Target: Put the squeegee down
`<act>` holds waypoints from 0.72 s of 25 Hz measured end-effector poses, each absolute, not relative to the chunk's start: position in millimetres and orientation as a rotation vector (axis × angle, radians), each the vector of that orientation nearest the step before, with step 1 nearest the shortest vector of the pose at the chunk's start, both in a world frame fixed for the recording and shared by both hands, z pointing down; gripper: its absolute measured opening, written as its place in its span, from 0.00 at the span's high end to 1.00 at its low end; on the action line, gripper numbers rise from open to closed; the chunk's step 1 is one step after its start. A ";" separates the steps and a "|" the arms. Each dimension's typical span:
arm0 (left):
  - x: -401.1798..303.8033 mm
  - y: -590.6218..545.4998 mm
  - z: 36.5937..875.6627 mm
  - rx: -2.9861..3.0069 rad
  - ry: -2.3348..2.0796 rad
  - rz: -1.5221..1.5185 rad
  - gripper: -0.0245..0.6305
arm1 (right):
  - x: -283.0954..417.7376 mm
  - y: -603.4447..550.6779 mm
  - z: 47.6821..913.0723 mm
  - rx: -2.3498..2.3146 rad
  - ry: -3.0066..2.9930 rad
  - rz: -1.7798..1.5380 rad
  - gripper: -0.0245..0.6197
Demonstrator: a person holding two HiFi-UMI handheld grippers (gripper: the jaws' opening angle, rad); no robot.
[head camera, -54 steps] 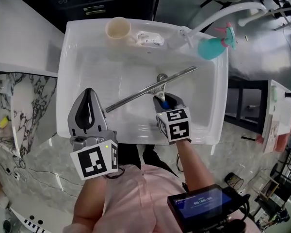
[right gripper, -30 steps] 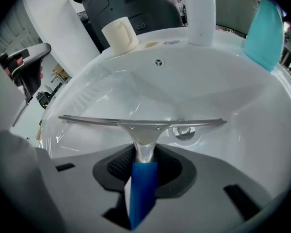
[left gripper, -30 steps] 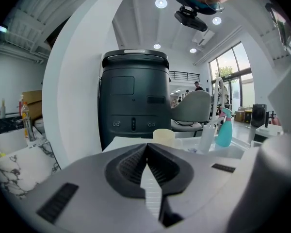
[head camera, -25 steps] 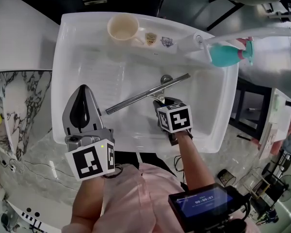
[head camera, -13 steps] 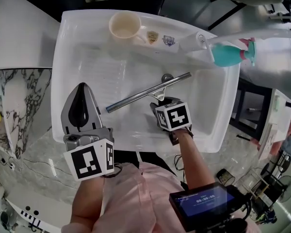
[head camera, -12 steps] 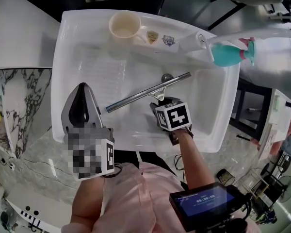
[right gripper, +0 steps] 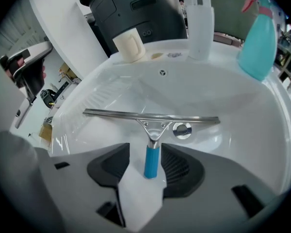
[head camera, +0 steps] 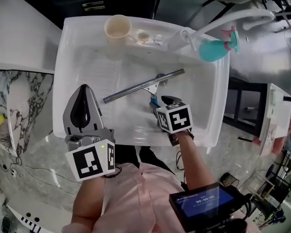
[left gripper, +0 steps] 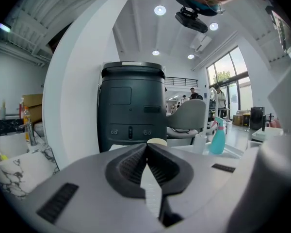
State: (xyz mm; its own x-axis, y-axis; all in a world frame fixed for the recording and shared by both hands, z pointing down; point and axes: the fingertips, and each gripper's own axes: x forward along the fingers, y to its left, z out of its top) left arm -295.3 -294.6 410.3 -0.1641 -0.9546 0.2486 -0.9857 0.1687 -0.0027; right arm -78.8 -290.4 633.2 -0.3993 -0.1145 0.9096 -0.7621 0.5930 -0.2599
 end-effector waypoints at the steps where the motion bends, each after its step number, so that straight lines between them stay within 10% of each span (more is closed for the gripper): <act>1: -290.6 -291.1 404.0 1.908 -2.254 0.236 0.95 | -76.8 -291.0 624.7 0.724 -1.893 0.843 0.63; 8: -250.5 -265.6 346.7 2.017 -2.307 0.168 0.95 | -61.1 -303.4 530.1 0.883 -2.149 0.748 0.67; 18: -188.6 -212.8 239.3 2.180 -2.416 0.048 0.95 | -22.4 -283.1 351.9 1.135 -2.580 0.373 0.96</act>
State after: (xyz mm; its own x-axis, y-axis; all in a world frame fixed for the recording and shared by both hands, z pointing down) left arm -188.6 -212.8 239.3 -0.0991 -0.9931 -0.0633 -0.9897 0.1050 -0.0970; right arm -22.4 -283.1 351.9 -0.6444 -0.6697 0.3693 -0.7469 0.6548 -0.1157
